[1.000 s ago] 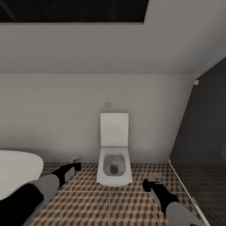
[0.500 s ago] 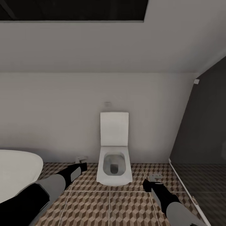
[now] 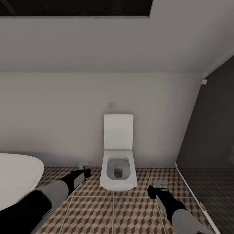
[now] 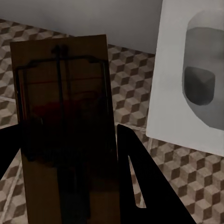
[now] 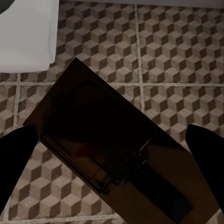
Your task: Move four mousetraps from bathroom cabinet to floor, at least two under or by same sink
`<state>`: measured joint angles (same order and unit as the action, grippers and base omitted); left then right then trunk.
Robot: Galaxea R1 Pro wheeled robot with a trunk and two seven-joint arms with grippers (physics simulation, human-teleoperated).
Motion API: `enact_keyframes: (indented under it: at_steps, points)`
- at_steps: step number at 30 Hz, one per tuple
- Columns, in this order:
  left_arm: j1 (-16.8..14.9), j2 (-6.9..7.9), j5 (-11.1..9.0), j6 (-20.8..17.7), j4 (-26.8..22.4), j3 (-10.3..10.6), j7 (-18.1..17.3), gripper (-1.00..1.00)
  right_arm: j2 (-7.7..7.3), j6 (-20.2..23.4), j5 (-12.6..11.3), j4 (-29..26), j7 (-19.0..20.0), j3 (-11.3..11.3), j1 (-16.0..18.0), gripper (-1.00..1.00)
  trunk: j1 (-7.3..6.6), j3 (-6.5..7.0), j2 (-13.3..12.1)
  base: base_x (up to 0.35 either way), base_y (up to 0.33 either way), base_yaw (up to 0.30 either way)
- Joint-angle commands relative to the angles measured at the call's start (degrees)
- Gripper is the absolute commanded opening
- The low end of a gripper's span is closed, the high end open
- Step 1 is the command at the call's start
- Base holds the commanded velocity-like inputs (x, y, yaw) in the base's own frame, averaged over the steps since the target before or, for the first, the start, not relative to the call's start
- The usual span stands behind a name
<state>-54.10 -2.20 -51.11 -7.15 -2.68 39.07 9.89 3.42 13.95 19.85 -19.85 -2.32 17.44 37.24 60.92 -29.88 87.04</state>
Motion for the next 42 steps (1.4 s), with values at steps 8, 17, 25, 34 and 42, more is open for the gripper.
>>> enact_keyframes:
  at_steps: [8,17,25,34,42]
  points:
    - [-0.04,0.11,-0.3,-0.32,-0.13,0.57,0.34,-1.0,-0.13,-2.42,0.14,0.5,-0.41,0.33,0.03,-1.0,1.76,-1.5,3.26,0.0,0.0,0.0]
    - [-0.03,0.25,-0.39,-0.32,0.05,0.65,0.31,-1.0,-0.08,-9.34,0.1,1.1,-2.91,0.35,0.03,-1.0,3.74,-3.12,6.87,0.0,0.0,0.0]
    - [-0.04,0.38,-0.56,-0.32,0.87,0.64,0.4,-1.0,0.18,-10.23,0.1,1.13,-3.19,0.38,0.03,-1.0,5.49,-4.55,10.07,0.0,0.0,0.0]
    - [-0.04,1.12,-0.72,-0.32,1.17,0.51,0.39,-1.0,0.19,-10.34,0.1,1.13,-3.21,0.34,0.03,-1.0,7.47,-6.17,13.68,0.0,0.0,0.0]
    - [-0.04,1.31,-0.96,-0.32,1.19,0.41,0.39,-1.0,0.27,-10.35,0.1,1.13,-3.21,0.35,0.03,-1.0,9.23,-7.6,16.89,0.0,0.0,0.0]
